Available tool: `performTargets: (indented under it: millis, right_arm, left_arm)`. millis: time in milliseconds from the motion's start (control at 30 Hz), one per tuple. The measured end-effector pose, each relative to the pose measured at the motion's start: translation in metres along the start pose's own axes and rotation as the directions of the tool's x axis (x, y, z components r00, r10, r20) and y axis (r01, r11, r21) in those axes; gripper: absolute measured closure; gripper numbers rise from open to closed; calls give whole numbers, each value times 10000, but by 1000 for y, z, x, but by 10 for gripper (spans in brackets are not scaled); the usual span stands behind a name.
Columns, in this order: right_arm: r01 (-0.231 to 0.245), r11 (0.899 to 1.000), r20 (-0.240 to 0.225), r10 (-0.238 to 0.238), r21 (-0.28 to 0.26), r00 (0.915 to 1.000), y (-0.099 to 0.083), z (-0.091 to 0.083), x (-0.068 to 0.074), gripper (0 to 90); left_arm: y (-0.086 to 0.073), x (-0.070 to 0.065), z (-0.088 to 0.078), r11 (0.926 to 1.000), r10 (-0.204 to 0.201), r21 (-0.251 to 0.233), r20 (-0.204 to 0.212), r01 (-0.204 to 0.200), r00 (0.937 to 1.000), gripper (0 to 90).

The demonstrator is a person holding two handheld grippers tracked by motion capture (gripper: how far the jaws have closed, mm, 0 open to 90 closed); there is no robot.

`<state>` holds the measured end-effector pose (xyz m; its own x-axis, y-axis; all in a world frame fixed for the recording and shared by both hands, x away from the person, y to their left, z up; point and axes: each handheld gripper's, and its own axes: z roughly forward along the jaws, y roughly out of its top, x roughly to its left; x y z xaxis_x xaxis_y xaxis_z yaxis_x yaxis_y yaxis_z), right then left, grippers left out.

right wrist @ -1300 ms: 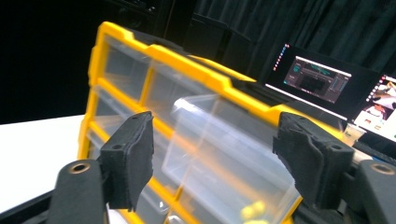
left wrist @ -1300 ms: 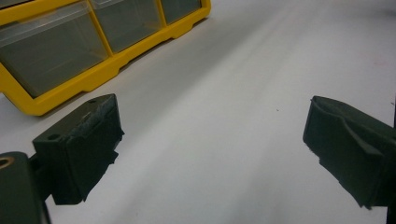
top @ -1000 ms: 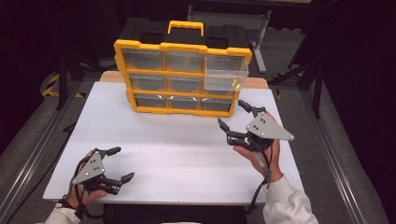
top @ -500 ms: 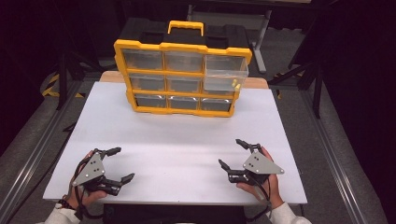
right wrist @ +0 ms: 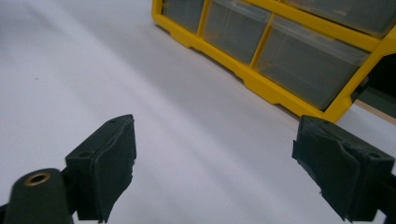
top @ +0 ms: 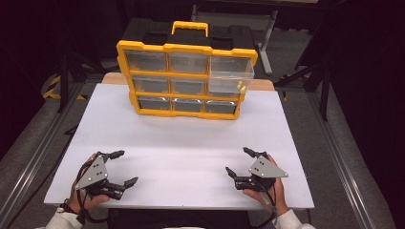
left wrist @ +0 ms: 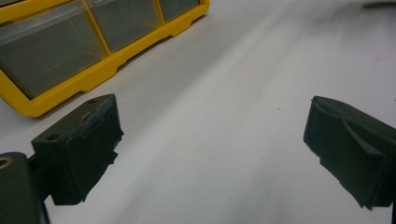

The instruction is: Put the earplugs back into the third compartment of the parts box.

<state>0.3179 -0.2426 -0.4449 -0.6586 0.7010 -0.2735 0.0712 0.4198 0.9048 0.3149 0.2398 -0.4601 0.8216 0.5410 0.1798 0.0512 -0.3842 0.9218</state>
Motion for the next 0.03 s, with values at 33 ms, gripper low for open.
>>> performTargets:
  millis: [33]
  right_arm:
    - [-133, 9999, 62, 134, -66, 9999, 0, 0, -2, 141]
  left_arm:
    - [0, 0, 0, 10000, -30, -19, -13, 30, 10000, 51]
